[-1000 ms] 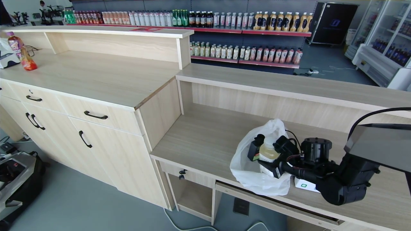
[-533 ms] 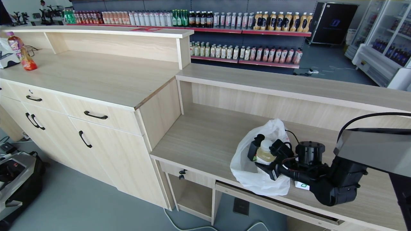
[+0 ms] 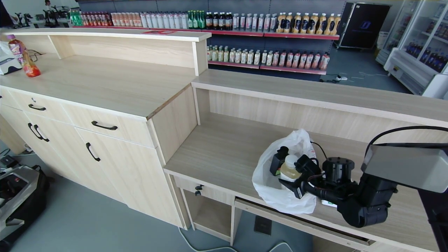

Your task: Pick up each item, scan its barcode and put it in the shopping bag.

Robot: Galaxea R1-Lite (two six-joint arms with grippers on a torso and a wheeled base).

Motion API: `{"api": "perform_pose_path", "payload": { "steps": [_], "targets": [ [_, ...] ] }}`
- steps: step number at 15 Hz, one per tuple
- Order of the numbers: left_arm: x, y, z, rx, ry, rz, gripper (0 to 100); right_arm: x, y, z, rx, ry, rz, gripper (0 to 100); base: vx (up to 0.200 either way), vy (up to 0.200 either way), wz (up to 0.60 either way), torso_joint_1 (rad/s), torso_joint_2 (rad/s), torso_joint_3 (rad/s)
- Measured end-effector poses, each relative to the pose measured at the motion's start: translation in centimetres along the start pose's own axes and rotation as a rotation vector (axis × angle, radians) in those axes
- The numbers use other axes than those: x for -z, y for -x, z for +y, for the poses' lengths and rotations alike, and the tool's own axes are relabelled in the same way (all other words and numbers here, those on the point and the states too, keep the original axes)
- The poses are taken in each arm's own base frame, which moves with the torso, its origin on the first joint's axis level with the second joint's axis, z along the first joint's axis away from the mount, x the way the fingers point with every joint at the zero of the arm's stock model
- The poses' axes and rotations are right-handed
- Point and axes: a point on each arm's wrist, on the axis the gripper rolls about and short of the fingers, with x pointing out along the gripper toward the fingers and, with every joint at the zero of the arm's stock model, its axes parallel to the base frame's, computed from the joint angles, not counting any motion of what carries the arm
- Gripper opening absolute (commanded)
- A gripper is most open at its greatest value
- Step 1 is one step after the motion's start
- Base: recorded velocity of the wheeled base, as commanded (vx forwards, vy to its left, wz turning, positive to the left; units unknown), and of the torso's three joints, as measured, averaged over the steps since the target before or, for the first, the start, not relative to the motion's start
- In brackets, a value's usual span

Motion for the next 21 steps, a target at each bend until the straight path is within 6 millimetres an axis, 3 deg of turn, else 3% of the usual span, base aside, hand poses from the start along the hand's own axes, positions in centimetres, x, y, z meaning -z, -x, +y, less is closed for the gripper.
{"api": "perform_pose_path", "payload": {
  "steps": [1, 2, 8, 13, 16, 21],
  "targets": [
    [0.0, 0.0, 0.0, 0.0, 0.0, 0.0, 100, 0.1, 0.1, 0.0, 0.001, -0.001, 0.002, 0, 0.0, 0.0, 0.0, 0.0, 0.0, 0.0],
    [0.0, 0.0, 0.0, 0.0, 0.0, 0.0, 100, 0.3, 0.3, -0.1, -0.009, -0.005, 0.004, 100, 0.0, 0.0, 0.0, 0.0, 0.0, 0.0],
    [0.0, 0.0, 0.0, -0.001, 0.0, 0.0, 100, 0.6, 1.5, -0.8, -0.033, -0.011, 0.005, 100, 0.0, 0.0, 0.0, 0.0, 0.0, 0.0],
    [0.0, 0.0, 0.0, 0.0, 0.0, 0.0, 100, -2.6, 3.4, -1.9, -0.004, 0.005, -0.036, 100, 0.0, 0.0, 0.0, 0.0, 0.0, 0.0],
    [0.0, 0.0, 0.0, 0.0, 0.0, 0.0, 100, -5.3, 6.8, -2.2, 0.014, 0.005, -0.03, 100, 0.0, 0.0, 0.0, 0.0, 0.0, 0.0],
    [0.0, 0.0, 0.0, -0.001, 0.0, 0.0, 100, -9.9, 14.9, -3.1, 0.126, 0.04, 0.009, 100, 0.0, 0.0, -0.24, -0.02, 0.02, 0.019]
  ]
}}
